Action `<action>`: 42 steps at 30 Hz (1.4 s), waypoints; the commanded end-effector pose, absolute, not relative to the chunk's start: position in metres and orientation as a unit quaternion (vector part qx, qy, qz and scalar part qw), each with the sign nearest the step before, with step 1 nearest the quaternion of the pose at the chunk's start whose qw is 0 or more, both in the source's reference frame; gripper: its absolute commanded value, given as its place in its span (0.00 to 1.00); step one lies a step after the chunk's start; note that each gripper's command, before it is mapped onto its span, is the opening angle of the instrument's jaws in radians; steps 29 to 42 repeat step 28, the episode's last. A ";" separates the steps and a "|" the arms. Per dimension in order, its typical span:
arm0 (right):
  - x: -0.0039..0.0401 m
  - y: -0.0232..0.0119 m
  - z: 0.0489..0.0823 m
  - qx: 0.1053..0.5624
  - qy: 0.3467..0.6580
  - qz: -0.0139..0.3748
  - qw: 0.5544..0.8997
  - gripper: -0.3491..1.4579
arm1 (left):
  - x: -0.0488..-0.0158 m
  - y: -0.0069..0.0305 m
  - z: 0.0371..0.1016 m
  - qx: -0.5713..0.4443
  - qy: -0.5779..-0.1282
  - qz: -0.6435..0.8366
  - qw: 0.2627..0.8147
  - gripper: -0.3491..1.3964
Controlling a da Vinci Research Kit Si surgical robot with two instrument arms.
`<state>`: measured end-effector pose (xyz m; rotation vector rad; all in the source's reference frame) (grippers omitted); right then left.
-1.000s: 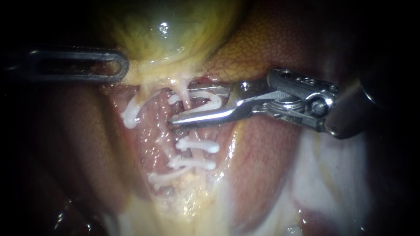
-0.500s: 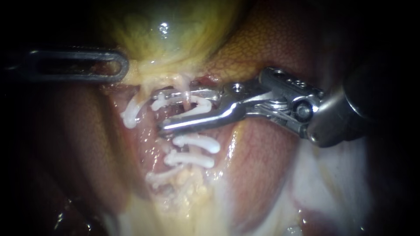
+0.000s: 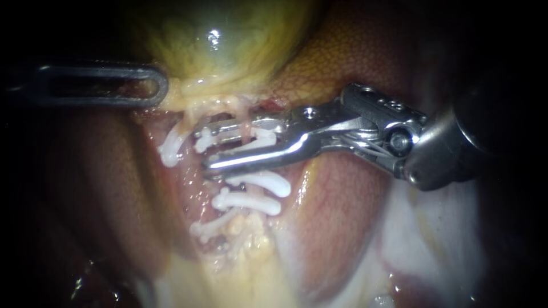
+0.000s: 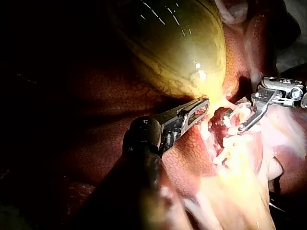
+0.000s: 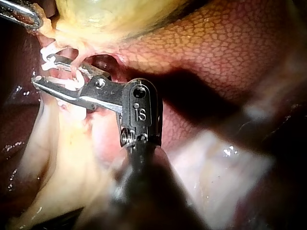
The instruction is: Clipping third clip right tube
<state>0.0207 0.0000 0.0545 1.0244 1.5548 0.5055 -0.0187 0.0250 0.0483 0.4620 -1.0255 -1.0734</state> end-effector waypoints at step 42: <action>0.0202 0.0005 0.0567 0.453 0.642 0.250 0.565 0.00 | -0.0189 0.0249 0.0485 0.208 -0.463 -0.484 0.713 0.00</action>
